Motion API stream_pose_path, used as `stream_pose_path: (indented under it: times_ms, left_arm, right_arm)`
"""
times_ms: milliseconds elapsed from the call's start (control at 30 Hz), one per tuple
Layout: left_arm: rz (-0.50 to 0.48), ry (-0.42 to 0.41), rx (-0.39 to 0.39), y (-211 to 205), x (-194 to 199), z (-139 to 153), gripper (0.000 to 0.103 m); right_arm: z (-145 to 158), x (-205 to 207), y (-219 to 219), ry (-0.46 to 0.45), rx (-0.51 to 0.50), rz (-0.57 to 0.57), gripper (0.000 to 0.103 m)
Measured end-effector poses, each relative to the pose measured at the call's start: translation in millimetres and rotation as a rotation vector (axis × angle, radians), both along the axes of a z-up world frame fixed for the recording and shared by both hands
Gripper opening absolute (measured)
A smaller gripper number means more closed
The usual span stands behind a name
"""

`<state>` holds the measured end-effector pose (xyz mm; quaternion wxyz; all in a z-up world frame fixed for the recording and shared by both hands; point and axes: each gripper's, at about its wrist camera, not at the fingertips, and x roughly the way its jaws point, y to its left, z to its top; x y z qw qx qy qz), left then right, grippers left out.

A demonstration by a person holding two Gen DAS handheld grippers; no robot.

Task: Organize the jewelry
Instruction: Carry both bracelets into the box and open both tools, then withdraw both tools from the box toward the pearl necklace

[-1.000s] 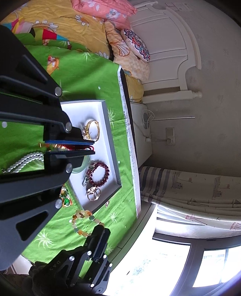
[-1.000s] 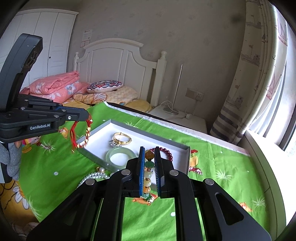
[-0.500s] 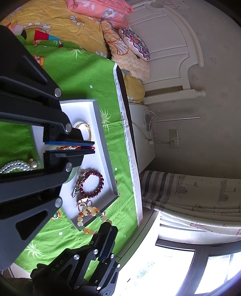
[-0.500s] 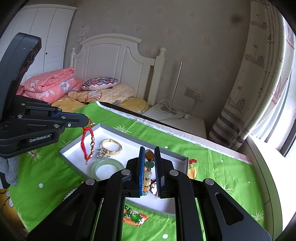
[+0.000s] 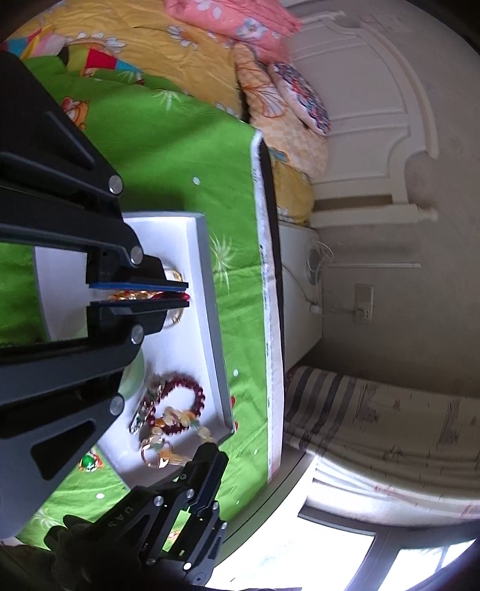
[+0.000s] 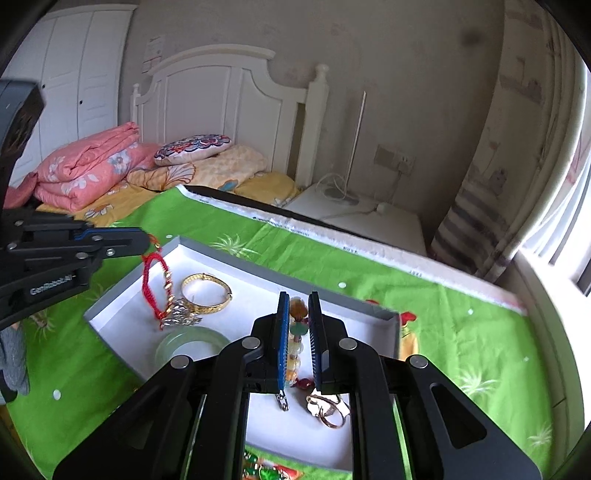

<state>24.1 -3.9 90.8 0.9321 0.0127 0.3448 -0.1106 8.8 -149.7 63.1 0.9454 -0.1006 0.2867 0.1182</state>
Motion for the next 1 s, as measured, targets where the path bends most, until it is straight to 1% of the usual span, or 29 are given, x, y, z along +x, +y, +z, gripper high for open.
stream_pose_path:
  times_ms: [33,67,100,133,167,267,333,533,800,933,1000]
  left_arm:
    - [0.011,0.008,-0.009,3.4,0.7,-2.2,0.015]
    - [0.023,0.015,-0.015,6.8,1.4,-4.5,0.025]
    - [0.043,0.009,-0.012,10.4,0.5,-5.9,0.048]
    - [0.067,-0.010,-0.003,13.8,-2.1,-6.0,0.066]
    - [0.087,-0.030,0.005,17.1,-5.1,-5.8,0.070]
    - [0.114,-0.032,0.000,26.1,-8.3,-7.1,0.072]
    - [0.133,-0.037,0.000,31.5,-11.5,-8.3,0.079]
    - [0.170,-0.040,0.026,36.2,-30.8,-17.6,0.091]
    - [0.173,-0.021,0.031,36.2,-84.3,-34.1,0.098]
    - [0.155,0.013,0.020,36.5,-105.7,-42.7,0.099]
    - [0.153,0.031,0.025,35.6,-113.1,-48.7,0.099]
  right_arm:
    - [-2.0,3.1,-2.8,0.013,0.016,-0.005,0.025]
    - [-3.9,5.6,-7.9,0.024,0.038,-0.017,0.039]
    - [-5.2,6.2,-13.0,0.027,0.056,-0.027,0.046]
    - [-6.3,5.8,-16.0,0.025,0.065,-0.033,0.057]
    - [-7.2,4.5,-21.4,0.022,0.071,-0.044,0.058]
    - [-10.4,1.9,-36.2,0.027,0.085,-0.070,0.058]
    - [-12.8,-0.4,-48.1,0.031,0.099,-0.093,0.058]
    - [-21.4,-13.2,-77.0,0.049,0.140,-0.134,0.061]
    - [-35.8,-56.9,-89.6,0.066,0.139,-0.098,0.068]
    - [-44.6,-77.7,-86.6,0.090,0.130,-0.065,0.073]
    - [-50.8,-84.4,-81.8,0.116,0.119,-0.042,0.074]
